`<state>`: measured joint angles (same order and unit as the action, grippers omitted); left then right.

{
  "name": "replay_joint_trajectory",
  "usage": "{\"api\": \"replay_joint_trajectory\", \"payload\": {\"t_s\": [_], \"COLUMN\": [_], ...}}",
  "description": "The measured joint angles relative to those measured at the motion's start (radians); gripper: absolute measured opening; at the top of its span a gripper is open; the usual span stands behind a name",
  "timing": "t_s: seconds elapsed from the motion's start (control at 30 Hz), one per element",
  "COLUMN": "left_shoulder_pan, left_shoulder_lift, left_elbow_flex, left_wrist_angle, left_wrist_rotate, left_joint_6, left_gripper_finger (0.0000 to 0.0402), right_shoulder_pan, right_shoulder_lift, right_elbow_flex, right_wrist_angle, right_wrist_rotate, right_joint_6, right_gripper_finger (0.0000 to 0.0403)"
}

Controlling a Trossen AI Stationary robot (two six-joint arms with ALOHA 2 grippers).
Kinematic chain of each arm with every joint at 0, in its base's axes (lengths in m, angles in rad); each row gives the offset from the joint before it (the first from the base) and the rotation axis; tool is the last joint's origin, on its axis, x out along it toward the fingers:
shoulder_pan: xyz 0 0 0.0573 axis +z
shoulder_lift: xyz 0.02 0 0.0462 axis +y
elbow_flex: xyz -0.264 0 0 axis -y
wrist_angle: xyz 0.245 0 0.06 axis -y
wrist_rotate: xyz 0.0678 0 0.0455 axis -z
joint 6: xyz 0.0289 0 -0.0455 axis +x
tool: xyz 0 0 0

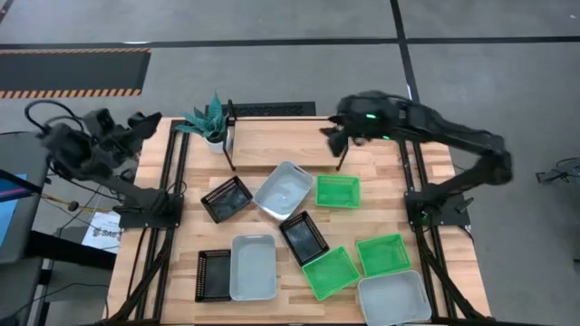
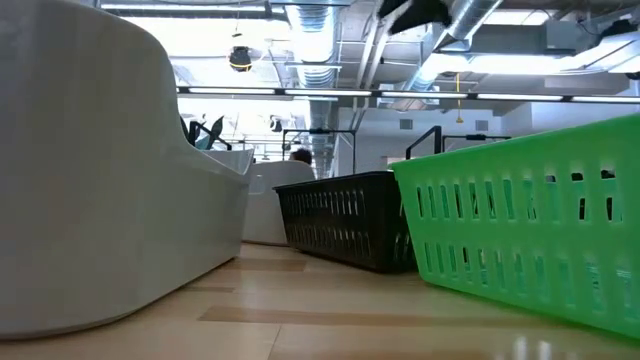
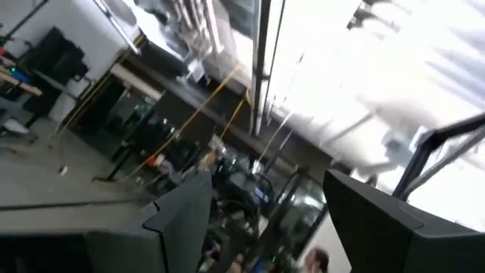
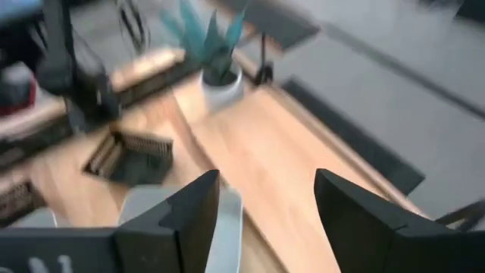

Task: Stack baskets on shelf by color
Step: Put the top gray bin on the shelf

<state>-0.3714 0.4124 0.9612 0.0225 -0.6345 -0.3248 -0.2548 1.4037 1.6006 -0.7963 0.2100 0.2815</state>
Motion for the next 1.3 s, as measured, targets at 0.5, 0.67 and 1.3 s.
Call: {"api": "replay_joint_trajectory", "payload": {"t_s": [0.5,0.67,1.3], "left_shoulder_pan": [0.0,0.0,0.0], "left_shoulder_lift": [0.249,0.23,0.215], "left_elbow_flex": [0.273,0.273,0.273], "left_wrist_angle": [-0.389,-0.391,-0.41], "left_wrist_rotate": [0.039,0.019,-0.007], "left_joint_6": [0.009,0.018,0.052], "left_gripper_finger": [0.0244,0.0244,0.0244], "right_shoulder_pan": [-0.007,-0.007,-0.014], "right_shoulder_lift": [0.543,0.597,0.712], "right_elbow_flex": [0.171,0.171,0.167], "right_wrist_angle": [-0.236,-0.24,-0.227], "right_wrist_rotate": [-0.287,-0.295,-0.229], "right_joint_6": [-0.054,-0.078,-0.058], "right_gripper_finger": [0.025,0.025,0.0222]}}
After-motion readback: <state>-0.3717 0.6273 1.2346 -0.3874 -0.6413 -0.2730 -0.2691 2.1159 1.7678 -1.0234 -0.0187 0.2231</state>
